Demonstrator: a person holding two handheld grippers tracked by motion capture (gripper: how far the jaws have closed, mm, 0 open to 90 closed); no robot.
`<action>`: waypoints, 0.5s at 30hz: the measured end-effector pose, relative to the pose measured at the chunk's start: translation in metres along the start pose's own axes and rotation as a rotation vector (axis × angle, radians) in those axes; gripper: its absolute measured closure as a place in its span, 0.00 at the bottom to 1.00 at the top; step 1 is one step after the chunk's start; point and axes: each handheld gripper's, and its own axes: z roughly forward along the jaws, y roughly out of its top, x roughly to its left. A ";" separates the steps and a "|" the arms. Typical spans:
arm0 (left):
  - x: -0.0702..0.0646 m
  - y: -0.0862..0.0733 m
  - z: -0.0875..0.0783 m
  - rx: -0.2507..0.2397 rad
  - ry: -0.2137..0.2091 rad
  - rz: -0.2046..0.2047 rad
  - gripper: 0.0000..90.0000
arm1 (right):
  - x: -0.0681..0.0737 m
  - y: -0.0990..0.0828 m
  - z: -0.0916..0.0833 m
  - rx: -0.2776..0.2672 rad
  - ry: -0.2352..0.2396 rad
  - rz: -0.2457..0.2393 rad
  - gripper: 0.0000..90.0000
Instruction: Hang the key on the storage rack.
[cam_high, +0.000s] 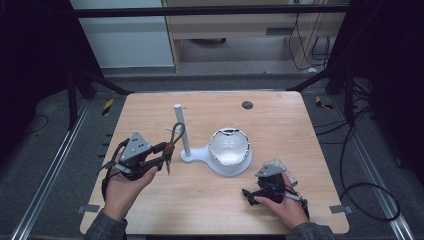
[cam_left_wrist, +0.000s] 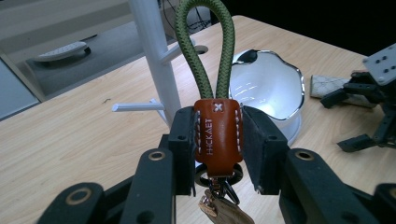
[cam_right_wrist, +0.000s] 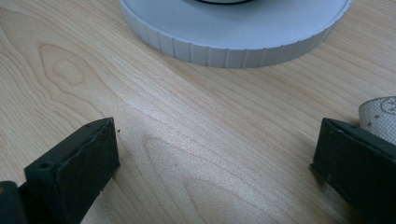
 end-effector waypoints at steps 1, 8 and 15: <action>0.001 0.000 0.002 0.005 0.001 0.000 0.73 | 0.000 0.000 0.000 -0.001 0.001 0.001 0.00; 0.010 -0.008 0.021 0.032 0.023 -0.031 0.73 | 0.000 0.000 0.000 0.000 0.001 -0.001 0.00; 0.016 -0.014 0.039 0.051 0.028 -0.054 0.73 | 0.000 0.000 0.000 0.000 0.001 0.001 0.00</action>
